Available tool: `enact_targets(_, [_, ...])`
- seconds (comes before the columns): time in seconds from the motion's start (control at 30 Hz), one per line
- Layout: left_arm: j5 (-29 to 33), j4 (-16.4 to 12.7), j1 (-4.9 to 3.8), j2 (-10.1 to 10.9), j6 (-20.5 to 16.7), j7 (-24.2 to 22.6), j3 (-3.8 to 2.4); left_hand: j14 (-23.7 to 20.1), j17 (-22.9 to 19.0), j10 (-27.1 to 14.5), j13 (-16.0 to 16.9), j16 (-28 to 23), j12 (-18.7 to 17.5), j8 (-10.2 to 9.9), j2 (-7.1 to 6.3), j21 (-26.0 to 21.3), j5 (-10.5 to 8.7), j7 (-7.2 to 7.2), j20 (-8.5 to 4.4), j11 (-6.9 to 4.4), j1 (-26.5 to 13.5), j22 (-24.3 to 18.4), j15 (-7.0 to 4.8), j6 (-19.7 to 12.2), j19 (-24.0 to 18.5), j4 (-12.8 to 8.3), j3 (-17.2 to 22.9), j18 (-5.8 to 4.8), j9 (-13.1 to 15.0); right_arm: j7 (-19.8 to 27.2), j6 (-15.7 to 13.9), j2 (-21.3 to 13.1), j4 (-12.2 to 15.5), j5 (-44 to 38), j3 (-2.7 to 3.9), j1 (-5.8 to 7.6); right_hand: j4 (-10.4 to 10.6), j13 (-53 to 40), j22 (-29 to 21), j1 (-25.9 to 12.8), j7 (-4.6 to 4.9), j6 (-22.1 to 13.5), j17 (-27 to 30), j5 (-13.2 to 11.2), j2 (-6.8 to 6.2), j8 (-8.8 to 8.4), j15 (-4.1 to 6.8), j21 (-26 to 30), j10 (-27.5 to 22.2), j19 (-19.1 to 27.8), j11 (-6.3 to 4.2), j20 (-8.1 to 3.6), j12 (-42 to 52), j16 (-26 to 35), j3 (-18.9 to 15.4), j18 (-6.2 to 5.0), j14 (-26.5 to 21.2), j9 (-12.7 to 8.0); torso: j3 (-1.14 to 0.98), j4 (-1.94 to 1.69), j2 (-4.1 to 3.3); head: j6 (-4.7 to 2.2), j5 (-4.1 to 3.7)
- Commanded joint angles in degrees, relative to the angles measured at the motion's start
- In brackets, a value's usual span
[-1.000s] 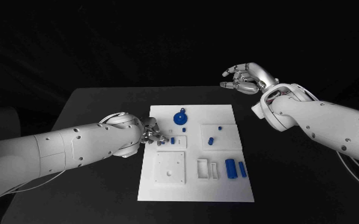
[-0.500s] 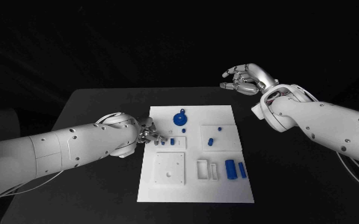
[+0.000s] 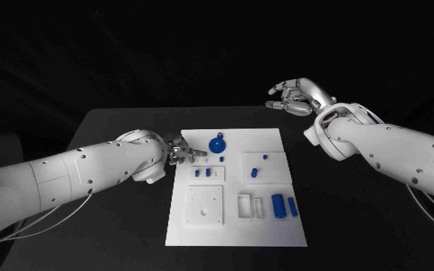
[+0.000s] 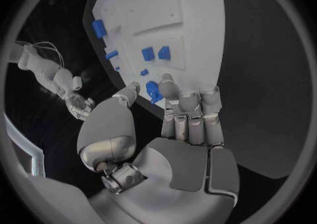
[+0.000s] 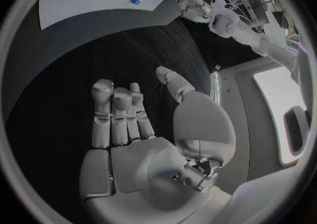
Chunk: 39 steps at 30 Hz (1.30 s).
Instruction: Assemble the parts on the task board
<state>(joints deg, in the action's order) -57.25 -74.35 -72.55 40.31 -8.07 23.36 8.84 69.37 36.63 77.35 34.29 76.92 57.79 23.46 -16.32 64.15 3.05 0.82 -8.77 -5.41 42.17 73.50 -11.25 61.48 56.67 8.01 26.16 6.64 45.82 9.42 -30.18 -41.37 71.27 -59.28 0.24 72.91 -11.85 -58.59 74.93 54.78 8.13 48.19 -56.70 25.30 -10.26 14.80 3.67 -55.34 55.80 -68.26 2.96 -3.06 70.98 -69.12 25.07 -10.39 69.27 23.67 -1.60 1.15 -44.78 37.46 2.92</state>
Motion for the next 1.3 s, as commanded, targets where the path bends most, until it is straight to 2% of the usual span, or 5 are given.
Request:
enact_targets(0.03, [7.9,0.3,-0.07,-0.1,-5.9,-4.5,-0.76,-1.2,-0.4,-1.5,-0.2,-0.9,-0.8,-0.6,-0.1,-0.8,-0.3,0.47,-6.22,0.29,0.7,-0.3,0.29,-1.4,-1.1,1.0,-1.1,0.3,-0.3,0.3,0.5,0.0,0.0,-0.2,0.02,-0.03,0.4,0.1,0.9,0.2,1.29,-1.0,0.1,0.4,0.34,0.35,-0.25,0.3,0.0,0.1,-0.06,-0.4,0.3,-0.2,0.1,-4.61,0.2,0.1,0.01,-0.03,-0.01,-0.18,-0.13])
enact_targets(0.23, [10.2,2.0,-0.41,-0.9,-9.3,-10.4,-1.06,-5.0,-1.9,-6.4,-1.2,-3.8,-3.5,-1.8,4.06,-3.0,0.08,2.12,-5.13,1.87,8.3,-1.0,1.85,-5.7,-4.3,-0.3,-2.6,-0.81,-1.1,0.3,0.5,0.0,0.0,-0.2,0.02,-0.03,0.4,0.1,0.9,0.2,1.29,-1.0,0.1,0.4,0.34,0.35,-0.25,0.3,0.0,0.1,-0.06,-0.4,0.3,-0.2,0.1,-4.61,0.2,0.1,-0.01,0.02,-0.03,-0.48,-0.26])
enact_targets(0.37, [9.4,2.4,-0.43,-1.8,-10.2,-16.6,-1.06,-9.7,-4.2,-11.4,-3.9,-7.4,-7.7,-2.1,9.54,-6.3,5.59,3.75,-3.27,3.58,20.8,-2.0,4.34,-7.0,-8.6,-10.4,-1.9,-2.79,-2.2,0.3,0.6,0.0,-0.1,-0.2,0.02,-0.03,0.4,0.1,0.9,0.2,1.28,-1.0,0.1,0.4,0.35,0.35,-0.25,0.3,0.0,0.1,-0.06,-0.4,0.3,-0.2,0.1,-4.61,0.2,0.1,0.02,0.09,-0.04,-0.72,-0.45])
enact_targets(0.57, [-1.2,2.3,-0.41,-4.0,-12.5,-25.6,-1.03,-11.2,-6.1,-15.3,-13.5,-7.9,-22.1,-4.7,9.77,-7.8,4.49,6.33,-1.03,7.25,26.0,-1.9,7.16,-8.4,-9.5,-23.9,8.3,-3.85,-7.1,0.3,0.6,0.2,-0.3,-0.2,0.02,-0.03,0.4,0.1,0.9,0.2,1.28,-1.0,0.1,0.4,0.36,0.36,-0.25,0.3,0.0,0.1,-0.06,-0.41,0.3,-0.2,0.1,-4.61,0.2,0.1,0.01,-0.03,-0.03,-0.94,-0.64])
enact_targets(1.3, [-30.8,9.9,0.21,-12.3,-11.4,-28.4,1.37,-9.4,-7.6,-15.0,-22.9,-6.4,-41.3,-8.1,5.06,-7.5,0.56,6.72,1.98,10.74,27.1,-1.1,10.18,-7.1,-7.0,-23.9,9.3,-0.67,-11.5,0.3,0.7,0.7,-0.4,-0.2,0.02,-0.13,0.3,0.1,0.9,0.3,1.27,-1.0,0.1,0.4,0.41,0.38,-0.24,0.3,0.0,0.1,-0.07,-0.41,0.3,-0.2,0.1,-4.61,0.2,0.1,0.03,0.08,-0.08,-1.14,-0.89])
